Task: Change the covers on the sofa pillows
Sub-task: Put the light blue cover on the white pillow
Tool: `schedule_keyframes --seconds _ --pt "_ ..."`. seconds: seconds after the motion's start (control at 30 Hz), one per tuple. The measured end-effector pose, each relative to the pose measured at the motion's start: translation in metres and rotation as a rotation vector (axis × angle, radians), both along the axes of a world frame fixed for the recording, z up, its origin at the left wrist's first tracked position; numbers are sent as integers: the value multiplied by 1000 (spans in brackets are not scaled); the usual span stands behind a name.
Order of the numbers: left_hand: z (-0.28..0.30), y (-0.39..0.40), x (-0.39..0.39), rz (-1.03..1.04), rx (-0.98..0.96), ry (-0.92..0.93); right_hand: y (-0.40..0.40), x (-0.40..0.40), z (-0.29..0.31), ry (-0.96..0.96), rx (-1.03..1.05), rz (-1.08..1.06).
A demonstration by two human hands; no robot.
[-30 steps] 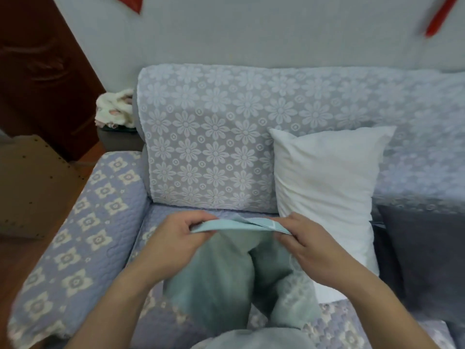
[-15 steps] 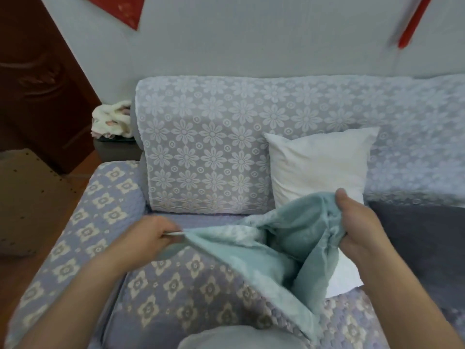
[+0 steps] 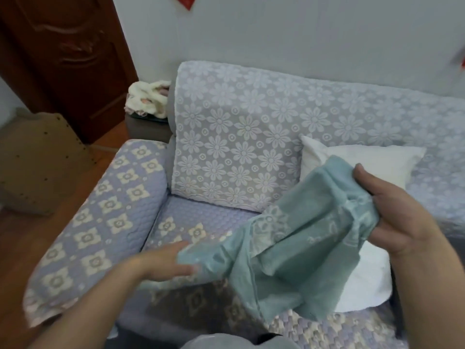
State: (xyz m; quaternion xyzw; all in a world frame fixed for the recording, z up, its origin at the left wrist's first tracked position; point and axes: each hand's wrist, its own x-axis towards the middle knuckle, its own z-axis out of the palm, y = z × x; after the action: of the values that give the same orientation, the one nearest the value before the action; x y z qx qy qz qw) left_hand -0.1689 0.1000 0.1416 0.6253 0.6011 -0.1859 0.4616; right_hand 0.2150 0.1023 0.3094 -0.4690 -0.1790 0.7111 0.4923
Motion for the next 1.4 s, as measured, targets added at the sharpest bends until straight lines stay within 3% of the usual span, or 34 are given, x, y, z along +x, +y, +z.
schedule_keyframes --seconds 0.07,0.1,0.17,0.2,0.27,0.3,0.33,0.4,0.43,0.47,0.57,0.63,0.77,0.87,1.0,1.2,1.4 --pt "18 -9 68 334 -102 -432 1 -28 2 27 16 65" --pt "16 -15 95 419 -64 -538 -2 -40 3 38 26 106" --pt "-6 -19 129 473 229 -534 -9 -50 2 38 67 223" --pt "-23 -15 132 484 345 -445 -13 -47 2 37 105 287" --pt "-51 -5 120 378 410 -197 -14 -26 -7 31 169 338" --pt "-60 -3 109 394 391 -166 -12 -8 -21 -27 154 302" --pt "-57 -2 97 476 383 -186 -10 13 -42 -163 101 243" --pt "-45 -2 81 705 435 -218 -12 61 -99 -728 -102 221" --pt "-41 1 79 808 491 -237 -17 84 -132 -1036 -225 304" --pt "-40 3 76 881 523 -269 -24 100 -166 -1220 -343 433" --pt "-38 6 89 917 534 -341 -21 116 -224 -1226 -544 752" --pt "-39 7 112 953 510 -332 13 116 -233 -1288 -409 866" --pt "-40 8 147 1142 510 -362 124 130 -228 -1561 -98 729" --pt "-44 2 143 1157 506 -347 205 163 -210 -1851 83 627" --pt "-56 -12 115 1171 457 -213 280 210 -199 -2195 131 775" --pt "-70 -26 124 1267 439 -177 287 228 -234 -2227 -36 970" --pt "-75 -28 144 1373 414 -272 216 148 -222 -2077 271 1057"
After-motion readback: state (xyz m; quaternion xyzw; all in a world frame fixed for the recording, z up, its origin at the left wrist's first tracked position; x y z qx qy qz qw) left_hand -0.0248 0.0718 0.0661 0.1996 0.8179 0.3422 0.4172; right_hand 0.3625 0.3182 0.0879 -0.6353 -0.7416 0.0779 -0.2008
